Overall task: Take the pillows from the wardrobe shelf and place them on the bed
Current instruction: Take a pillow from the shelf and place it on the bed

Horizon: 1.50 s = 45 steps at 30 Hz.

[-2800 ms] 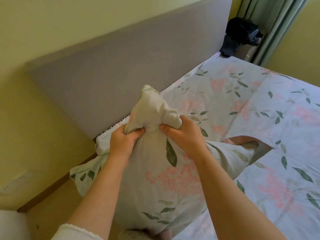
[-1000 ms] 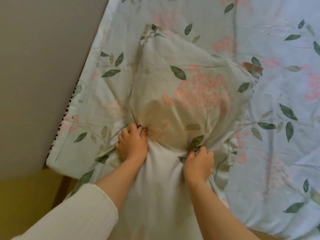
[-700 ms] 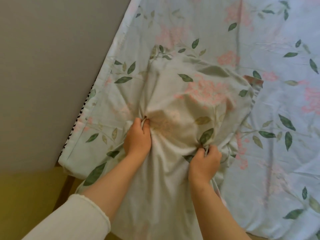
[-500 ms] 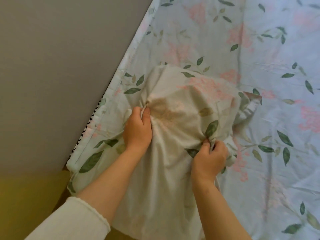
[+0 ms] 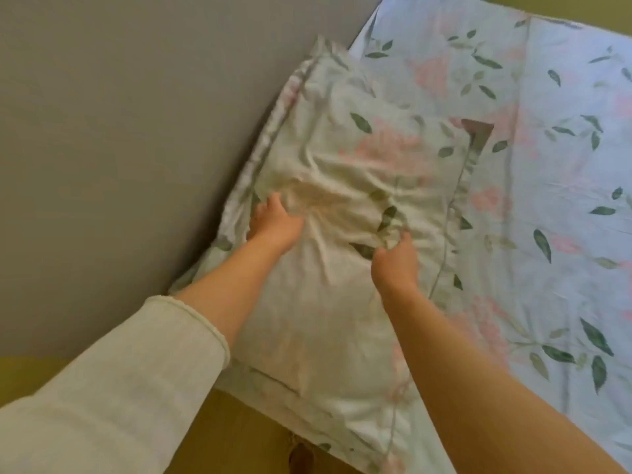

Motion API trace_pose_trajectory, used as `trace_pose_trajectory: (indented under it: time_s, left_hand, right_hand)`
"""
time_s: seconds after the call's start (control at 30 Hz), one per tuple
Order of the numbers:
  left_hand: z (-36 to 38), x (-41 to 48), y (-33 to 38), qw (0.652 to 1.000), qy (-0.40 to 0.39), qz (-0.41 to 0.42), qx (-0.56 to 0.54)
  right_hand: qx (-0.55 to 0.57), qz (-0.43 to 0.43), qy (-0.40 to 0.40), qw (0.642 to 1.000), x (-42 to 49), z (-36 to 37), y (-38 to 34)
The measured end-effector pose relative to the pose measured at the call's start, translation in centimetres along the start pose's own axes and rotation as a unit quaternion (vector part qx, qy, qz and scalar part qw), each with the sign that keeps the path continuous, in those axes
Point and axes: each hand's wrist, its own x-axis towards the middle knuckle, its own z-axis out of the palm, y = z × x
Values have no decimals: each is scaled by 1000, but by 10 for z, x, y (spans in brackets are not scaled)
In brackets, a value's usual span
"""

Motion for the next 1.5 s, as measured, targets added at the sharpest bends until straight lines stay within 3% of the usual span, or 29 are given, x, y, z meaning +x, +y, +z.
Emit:
trace_pose_trajectory:
  time_s: [0.13, 0.2, 0.3, 0.4, 0.63, 0.9, 1.03, 1.23, 1.5]
  left_hand:
    - [21, -8, -55, 994, -59, -1, 88]
    - [24, -13, -81, 991, -45, -6, 124]
    - [20, -20, -111, 991, 15, -69, 116]
    - [18, -23, -129, 988, 0, -118, 100]
    - [-16, -16, -138, 998, 9, -48, 33]
    - [-27, -67, -137, 998, 69, -12, 4]
    - [-10, -84, -157, 996, 0, -62, 62]
    - [7, -117, -145, 992, -56, -33, 110]
    - [28, -175, -80, 996, -77, -37, 39]
  right_hand:
    - [-77, 48, -69, 993, -12, 21, 44]
    - [-110, 117, -81, 984, -21, 24, 67]
    - [-16, 207, -66, 976, -32, 28, 97]
    - [84, 239, -65, 965, -39, 35, 117]
    - [78, 150, -50, 984, -46, 31, 111]
    - [36, 121, -44, 991, -81, -8, 102]
    - [-7, 170, -128, 977, -105, -10, 117]
    - [-9, 200, -157, 967, -122, -15, 124]
    - [5, 184, -192, 964, -122, -59, 105]
